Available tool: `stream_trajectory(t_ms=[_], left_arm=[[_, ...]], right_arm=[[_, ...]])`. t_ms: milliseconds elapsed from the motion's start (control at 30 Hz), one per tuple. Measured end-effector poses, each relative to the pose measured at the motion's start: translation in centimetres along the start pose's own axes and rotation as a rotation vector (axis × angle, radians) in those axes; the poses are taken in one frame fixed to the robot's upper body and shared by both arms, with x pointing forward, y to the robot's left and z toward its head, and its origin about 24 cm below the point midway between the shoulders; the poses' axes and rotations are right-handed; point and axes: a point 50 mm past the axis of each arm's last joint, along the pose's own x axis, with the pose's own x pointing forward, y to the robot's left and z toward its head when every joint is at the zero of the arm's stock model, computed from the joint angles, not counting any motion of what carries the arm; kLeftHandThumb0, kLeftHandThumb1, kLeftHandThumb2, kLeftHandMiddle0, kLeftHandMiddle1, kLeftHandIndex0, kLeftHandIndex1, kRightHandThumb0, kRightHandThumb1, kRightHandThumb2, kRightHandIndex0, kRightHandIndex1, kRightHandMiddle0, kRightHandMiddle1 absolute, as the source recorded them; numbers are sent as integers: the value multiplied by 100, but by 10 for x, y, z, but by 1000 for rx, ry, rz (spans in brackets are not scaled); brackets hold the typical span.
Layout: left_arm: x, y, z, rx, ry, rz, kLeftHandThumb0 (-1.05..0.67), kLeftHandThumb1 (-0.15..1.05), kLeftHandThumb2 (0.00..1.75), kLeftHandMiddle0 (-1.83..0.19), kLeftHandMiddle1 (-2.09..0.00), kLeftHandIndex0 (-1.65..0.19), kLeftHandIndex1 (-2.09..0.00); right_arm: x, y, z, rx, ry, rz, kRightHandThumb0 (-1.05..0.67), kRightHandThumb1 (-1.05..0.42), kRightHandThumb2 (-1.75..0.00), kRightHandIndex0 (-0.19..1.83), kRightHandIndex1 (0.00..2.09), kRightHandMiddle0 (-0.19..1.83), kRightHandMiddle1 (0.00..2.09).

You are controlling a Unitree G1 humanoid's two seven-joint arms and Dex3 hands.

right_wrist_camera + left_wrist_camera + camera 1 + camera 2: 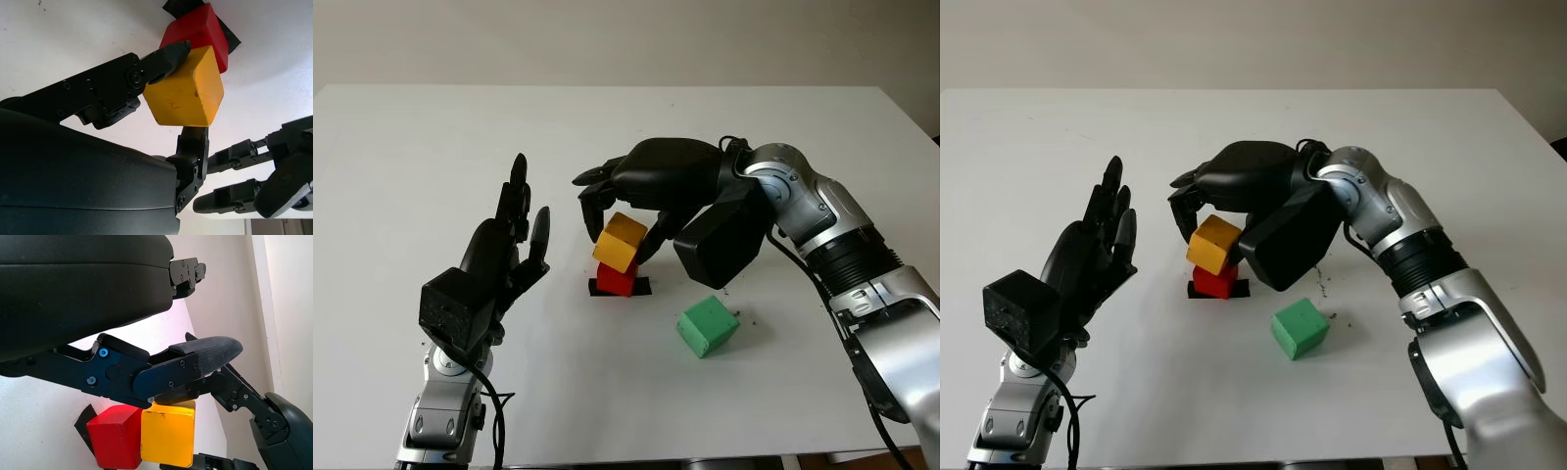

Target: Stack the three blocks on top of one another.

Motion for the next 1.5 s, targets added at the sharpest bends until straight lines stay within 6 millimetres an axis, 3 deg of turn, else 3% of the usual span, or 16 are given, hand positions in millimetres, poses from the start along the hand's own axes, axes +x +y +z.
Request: stream_trajectory(t_ms=[1133, 1333, 1500], left_arm=[[-1, -1, -1, -8, 5, 0, -73, 105, 74, 15, -5, 17, -5], [-1, -1, -2, -8, 6, -1, -74, 105, 73, 14, -6, 17, -6], [-1, -2, -2, -8, 6, -1, -74, 105, 73, 15, -5, 17, -5]], right_arm=[[1, 0, 0, -56, -5, 21, -44, -92, -5, 24, 6, 41, 134], [1, 0, 1, -51, -10, 19, -46, -91, -5, 22, 4, 31, 132], [1, 3, 0, -66, -3, 51, -50, -93, -5, 11, 3, 15, 95]])
